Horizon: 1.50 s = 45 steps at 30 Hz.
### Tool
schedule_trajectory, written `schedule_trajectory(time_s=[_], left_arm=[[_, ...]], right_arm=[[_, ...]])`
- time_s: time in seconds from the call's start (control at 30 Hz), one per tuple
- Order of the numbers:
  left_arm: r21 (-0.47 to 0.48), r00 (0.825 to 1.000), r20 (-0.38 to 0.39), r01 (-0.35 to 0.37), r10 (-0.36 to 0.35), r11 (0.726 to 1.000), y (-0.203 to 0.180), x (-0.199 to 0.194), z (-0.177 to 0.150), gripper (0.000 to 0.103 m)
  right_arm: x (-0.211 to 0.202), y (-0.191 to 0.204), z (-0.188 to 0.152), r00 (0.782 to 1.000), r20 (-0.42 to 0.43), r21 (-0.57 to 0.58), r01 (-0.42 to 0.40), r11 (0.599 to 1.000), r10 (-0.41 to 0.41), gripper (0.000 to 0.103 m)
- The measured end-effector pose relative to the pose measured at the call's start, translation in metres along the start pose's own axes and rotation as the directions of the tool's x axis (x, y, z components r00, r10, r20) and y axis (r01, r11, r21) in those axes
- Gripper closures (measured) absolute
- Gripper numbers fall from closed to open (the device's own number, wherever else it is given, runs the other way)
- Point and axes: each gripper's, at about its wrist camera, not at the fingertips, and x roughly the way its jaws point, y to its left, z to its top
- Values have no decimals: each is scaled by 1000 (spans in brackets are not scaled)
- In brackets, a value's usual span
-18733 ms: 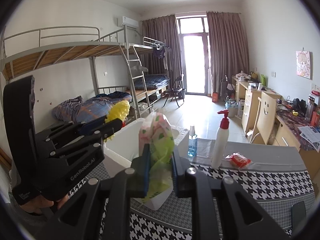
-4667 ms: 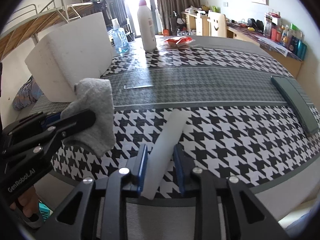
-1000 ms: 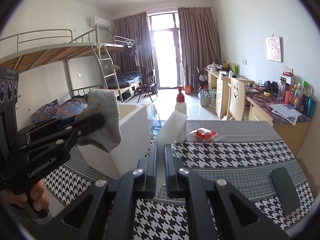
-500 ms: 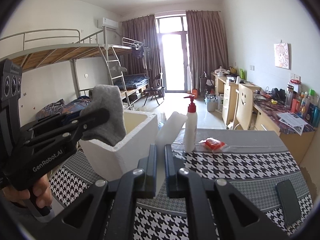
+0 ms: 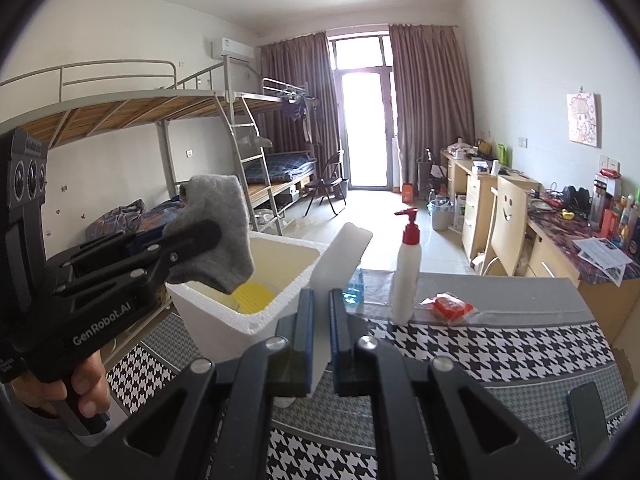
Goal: Organize soft objects
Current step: 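Open the left tool over the foam box to drop the grey sock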
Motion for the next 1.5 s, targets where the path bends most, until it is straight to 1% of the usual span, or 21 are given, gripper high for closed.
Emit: schedule_trajectory(time_s=[0.2, 0.57, 0.9, 1.07, 1.5], left_arm=[[-9, 999, -2, -35, 35, 999, 7, 2, 1, 85], [-26, 997, -9, -76, 76, 997, 17, 6, 0, 85], [-42, 993, -42, -116, 115, 992, 32, 15, -4, 85], [-47, 991, -66, -123, 119, 991, 38, 25, -6, 85], [-68, 987, -127, -108, 99, 992, 53, 52, -15, 85]], right_arm=[[6, 11, 3, 999, -7, -25, -33, 999, 33, 94], [19, 26, 11, 997, -16, -57, -79, 995, 78, 94], [36, 40, 18, 994, -40, -79, -103, 992, 100, 93], [44, 44, 20, 994, -54, -88, -104, 991, 99, 93], [59, 46, 19, 993, -80, -90, -91, 992, 84, 93]])
